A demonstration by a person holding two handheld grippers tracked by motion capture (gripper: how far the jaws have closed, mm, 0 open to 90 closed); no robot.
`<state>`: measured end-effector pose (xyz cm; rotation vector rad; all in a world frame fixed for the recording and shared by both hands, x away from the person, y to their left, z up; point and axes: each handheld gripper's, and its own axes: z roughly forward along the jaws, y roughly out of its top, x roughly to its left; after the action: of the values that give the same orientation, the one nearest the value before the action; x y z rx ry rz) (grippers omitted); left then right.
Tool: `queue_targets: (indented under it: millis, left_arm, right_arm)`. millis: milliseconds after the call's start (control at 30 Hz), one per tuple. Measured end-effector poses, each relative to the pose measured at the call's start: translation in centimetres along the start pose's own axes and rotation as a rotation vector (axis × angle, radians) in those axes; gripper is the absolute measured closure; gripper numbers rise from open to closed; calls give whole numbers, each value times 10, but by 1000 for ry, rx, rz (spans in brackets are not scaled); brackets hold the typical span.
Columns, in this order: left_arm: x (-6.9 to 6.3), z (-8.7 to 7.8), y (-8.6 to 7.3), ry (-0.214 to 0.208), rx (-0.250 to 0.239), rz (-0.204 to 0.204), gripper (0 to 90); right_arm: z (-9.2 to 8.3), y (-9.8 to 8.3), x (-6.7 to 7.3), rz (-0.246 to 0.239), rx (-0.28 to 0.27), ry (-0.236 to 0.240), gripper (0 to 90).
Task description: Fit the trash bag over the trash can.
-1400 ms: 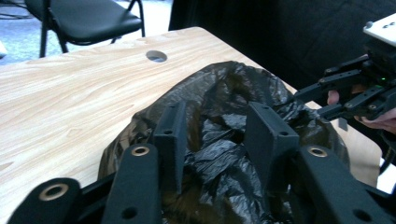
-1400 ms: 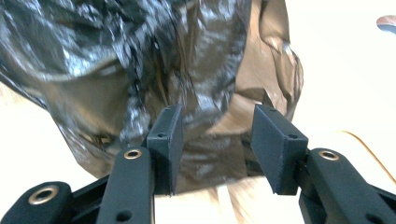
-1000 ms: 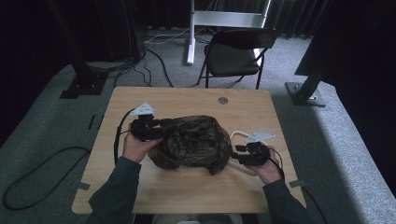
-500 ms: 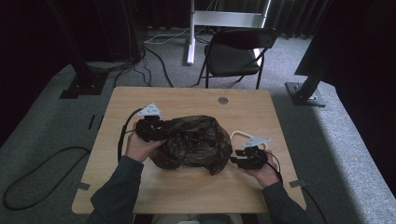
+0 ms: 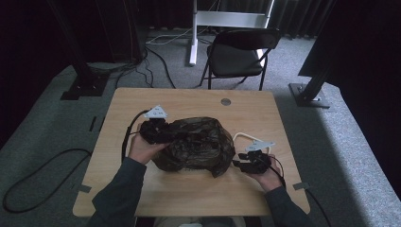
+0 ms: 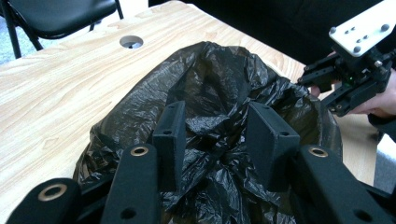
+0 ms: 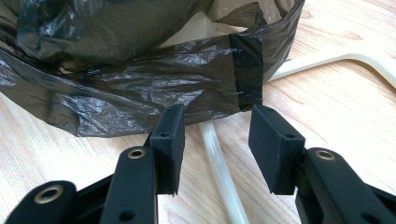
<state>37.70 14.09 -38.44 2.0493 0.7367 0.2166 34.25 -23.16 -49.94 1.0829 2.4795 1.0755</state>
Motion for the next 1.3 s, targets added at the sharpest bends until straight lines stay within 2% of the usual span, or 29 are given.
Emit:
queue_targets:
  millis: [200, 600, 800, 967, 1100, 1300]
  left_arm:
    - [-3, 4, 2, 9, 36, 20, 597]
    - [-11, 17, 4, 30, 88, 75, 712]
    - [-15, 17, 7, 36, 92, 105, 824]
    - [-15, 14, 10, 53, 73, 99, 812]
    - [-17, 13, 11, 44, 65, 103, 784]
    - [-21, 14, 13, 20, 63, 116, 813]
  right_arm:
    - [2, 0, 0, -2, 6, 1, 545]
    - [4, -1, 0, -4, 16, 1, 540]
    - [2, -1, 0, -7, 13, -4, 540]
    - [0, -1, 0, -8, 4, -8, 540]
    - [-1, 0, 0, -6, 3, -9, 541]
    - [-1, 0, 0, -12, 3, -9, 541]
